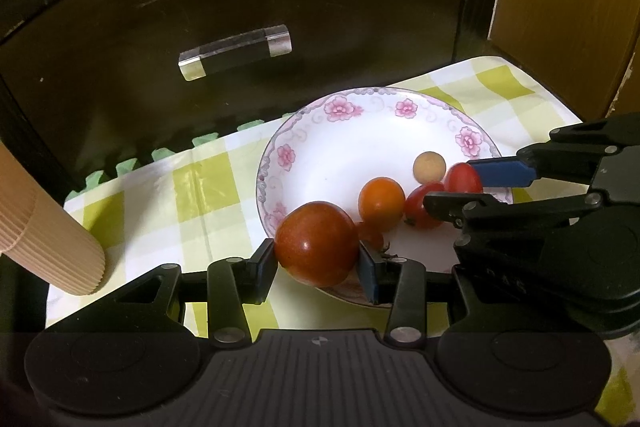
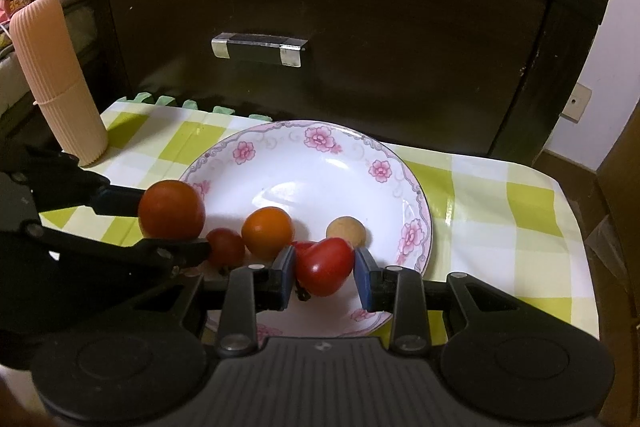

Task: Organize fruits
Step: 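Open the left tool releasing the large tomato while the right tool releases the cherry tomato, then withdraw both tools from the bowl toward the remaining fruits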

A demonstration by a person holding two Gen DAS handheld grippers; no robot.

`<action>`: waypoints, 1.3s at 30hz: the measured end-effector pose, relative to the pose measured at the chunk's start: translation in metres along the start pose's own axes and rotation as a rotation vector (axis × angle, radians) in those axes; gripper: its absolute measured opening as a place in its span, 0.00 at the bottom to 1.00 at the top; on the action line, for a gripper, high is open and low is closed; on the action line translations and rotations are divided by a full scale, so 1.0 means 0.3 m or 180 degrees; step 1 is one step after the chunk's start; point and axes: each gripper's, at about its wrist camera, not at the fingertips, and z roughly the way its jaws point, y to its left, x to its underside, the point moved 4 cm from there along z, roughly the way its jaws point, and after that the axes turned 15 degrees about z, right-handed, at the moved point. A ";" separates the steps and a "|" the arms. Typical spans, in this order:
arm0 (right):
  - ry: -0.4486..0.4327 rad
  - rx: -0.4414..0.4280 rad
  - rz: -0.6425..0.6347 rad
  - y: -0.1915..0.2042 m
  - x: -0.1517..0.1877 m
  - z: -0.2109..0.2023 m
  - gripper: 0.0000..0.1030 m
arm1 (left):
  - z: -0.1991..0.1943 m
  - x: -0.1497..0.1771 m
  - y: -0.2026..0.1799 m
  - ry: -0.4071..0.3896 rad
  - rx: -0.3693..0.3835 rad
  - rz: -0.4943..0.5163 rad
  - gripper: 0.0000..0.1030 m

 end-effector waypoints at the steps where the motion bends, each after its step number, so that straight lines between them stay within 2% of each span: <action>1: 0.0003 -0.0009 0.0005 -0.001 0.000 0.002 0.30 | -0.001 0.000 0.000 -0.0003 -0.0003 0.0006 0.49; 8: 0.0013 -0.0032 0.0009 0.003 0.001 0.000 0.30 | -0.014 -0.007 0.004 -0.0051 -0.0124 0.0087 0.50; 20: -0.0058 -0.0088 0.0044 0.024 0.004 0.015 0.30 | -0.004 0.012 0.033 0.0012 -0.0206 0.0014 0.52; 26: -0.0098 -0.0076 0.0053 0.033 0.001 0.017 0.30 | -0.013 0.019 0.046 0.0000 -0.0259 -0.0008 0.58; 39: -0.0268 -0.0042 0.0125 0.030 -0.029 -0.015 0.38 | -0.051 0.019 0.066 -0.0084 -0.0333 -0.0061 0.66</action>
